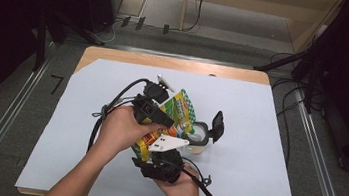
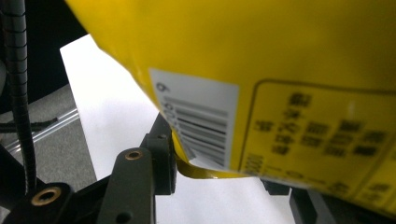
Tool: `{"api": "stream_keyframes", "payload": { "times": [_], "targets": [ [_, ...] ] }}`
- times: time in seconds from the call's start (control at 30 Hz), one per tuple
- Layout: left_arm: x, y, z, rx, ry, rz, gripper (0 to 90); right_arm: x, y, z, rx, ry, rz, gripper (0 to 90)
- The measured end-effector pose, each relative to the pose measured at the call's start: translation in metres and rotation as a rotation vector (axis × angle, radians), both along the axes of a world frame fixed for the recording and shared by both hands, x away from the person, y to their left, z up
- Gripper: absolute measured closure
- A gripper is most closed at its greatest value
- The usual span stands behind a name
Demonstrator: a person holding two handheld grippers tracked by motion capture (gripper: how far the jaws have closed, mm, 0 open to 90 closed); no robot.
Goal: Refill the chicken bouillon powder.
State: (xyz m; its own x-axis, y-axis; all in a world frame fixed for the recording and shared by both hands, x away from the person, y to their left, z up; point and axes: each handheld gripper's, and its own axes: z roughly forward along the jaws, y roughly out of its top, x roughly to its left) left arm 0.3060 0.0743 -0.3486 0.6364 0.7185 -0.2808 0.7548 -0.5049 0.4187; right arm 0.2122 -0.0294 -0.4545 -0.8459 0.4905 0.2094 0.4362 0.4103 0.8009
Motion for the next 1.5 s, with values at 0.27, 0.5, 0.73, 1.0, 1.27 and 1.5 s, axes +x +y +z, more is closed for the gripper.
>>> {"api": "stream_keyframes", "payload": {
  "times": [0.27,0.5,0.73,1.0,1.27,1.5],
  "targets": [
    [0.000,0.000,0.003,-0.042,-0.006,-0.013,78.6,-0.001,-0.004,0.004,0.063,0.024,-0.003,59.9],
    [-0.001,0.003,0.005,-0.076,-0.015,-0.045,73.1,0.000,-0.007,0.004,0.084,0.037,-0.002,61.6],
    [-0.004,0.009,0.012,-0.090,-0.011,-0.048,69.7,0.001,-0.010,0.006,0.128,0.057,-0.002,62.0],
    [-0.006,0.006,0.014,-0.065,-0.029,-0.051,74.2,0.001,-0.012,0.007,0.163,0.082,-0.004,62.1],
    [-0.005,-0.001,0.010,-0.011,-0.050,-0.067,84.5,-0.001,-0.007,0.005,0.097,0.046,0.023,59.0],
    [-0.006,-0.004,0.011,-0.010,-0.063,-0.070,85.5,-0.004,-0.004,0.006,0.036,-0.005,0.028,60.0]
  ]
}}
